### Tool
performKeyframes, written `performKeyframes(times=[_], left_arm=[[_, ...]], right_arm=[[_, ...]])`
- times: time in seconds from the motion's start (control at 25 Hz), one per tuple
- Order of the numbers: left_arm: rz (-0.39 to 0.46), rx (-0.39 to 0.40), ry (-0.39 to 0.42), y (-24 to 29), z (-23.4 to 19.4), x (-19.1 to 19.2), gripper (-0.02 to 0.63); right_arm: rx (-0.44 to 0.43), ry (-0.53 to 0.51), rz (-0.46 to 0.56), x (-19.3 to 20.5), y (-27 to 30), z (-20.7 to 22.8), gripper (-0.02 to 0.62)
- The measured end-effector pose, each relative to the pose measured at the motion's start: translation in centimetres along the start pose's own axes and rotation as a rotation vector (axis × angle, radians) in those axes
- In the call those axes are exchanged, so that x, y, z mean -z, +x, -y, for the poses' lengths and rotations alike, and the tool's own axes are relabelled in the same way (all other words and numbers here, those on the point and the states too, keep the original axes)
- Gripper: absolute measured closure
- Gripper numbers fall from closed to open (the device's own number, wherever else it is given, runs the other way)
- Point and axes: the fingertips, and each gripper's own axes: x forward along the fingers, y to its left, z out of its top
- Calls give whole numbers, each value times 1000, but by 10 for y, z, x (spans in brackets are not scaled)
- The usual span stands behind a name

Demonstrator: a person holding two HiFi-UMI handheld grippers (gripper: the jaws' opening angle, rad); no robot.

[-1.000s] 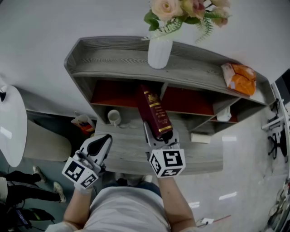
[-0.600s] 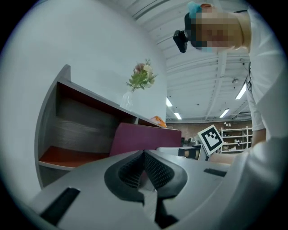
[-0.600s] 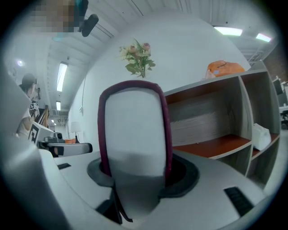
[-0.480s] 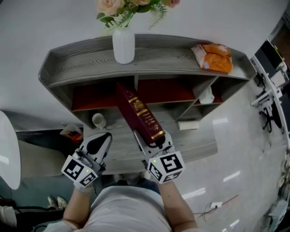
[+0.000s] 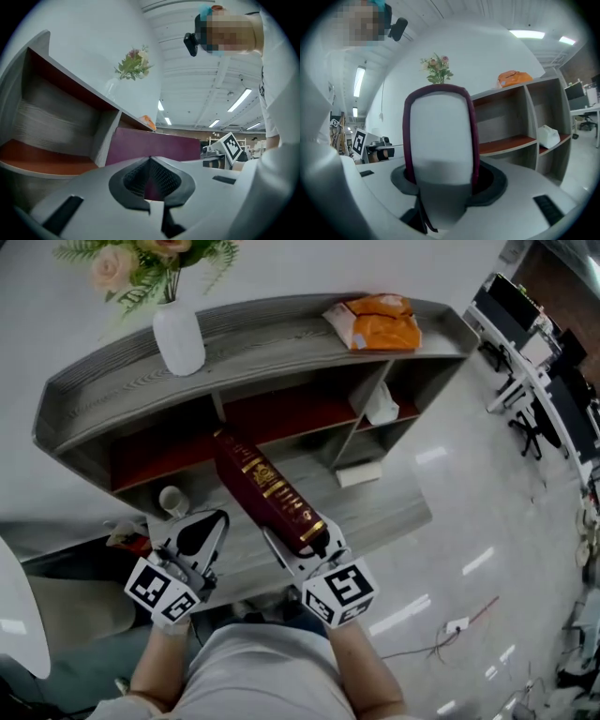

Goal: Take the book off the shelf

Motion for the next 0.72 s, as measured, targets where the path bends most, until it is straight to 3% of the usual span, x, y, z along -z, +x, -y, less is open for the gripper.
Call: performKeyframes(times=[0.4, 0.72], left_arm=[[-27, 123, -1, 33, 27, 10, 591], [-36, 149, 25, 41, 36, 11, 591]], right_arm=[[197, 20, 28, 5, -50, 43, 364], [304, -59, 44, 1, -68, 68, 365]])
